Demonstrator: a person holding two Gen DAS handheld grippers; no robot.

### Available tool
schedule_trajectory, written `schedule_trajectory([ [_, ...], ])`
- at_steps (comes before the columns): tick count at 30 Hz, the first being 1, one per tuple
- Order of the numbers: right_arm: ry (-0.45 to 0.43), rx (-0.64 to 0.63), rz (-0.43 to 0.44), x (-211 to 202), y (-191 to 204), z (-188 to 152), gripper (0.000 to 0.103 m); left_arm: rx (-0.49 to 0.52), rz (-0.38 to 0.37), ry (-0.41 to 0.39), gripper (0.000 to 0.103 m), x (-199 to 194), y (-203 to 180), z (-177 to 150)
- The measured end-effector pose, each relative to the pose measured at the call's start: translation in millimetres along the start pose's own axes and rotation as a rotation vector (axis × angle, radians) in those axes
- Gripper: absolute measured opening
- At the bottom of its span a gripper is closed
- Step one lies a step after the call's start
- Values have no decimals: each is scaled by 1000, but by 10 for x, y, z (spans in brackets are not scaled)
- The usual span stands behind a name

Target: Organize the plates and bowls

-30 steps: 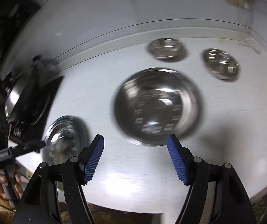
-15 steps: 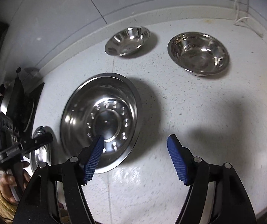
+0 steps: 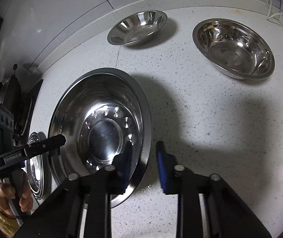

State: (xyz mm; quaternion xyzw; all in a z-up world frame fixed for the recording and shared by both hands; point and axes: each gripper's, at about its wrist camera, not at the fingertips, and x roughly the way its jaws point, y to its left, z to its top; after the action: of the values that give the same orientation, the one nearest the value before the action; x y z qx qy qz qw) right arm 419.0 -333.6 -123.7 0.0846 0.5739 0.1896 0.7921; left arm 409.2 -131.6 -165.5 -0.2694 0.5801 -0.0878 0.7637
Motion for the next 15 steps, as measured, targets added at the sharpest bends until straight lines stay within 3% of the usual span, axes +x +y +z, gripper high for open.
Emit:
schedule_trajectory([
  [2,0,0,3,-10,12,-3,14,5,-26,-3,11,-20,-25,12],
  [9,-26,-12,-27,-178,112,5,12,6,-86,-18,10,-258,-51,-15],
  [15,-68,-20,-27,-450,343,-18,12,18,-158,-59,10,-766,32,-93],
])
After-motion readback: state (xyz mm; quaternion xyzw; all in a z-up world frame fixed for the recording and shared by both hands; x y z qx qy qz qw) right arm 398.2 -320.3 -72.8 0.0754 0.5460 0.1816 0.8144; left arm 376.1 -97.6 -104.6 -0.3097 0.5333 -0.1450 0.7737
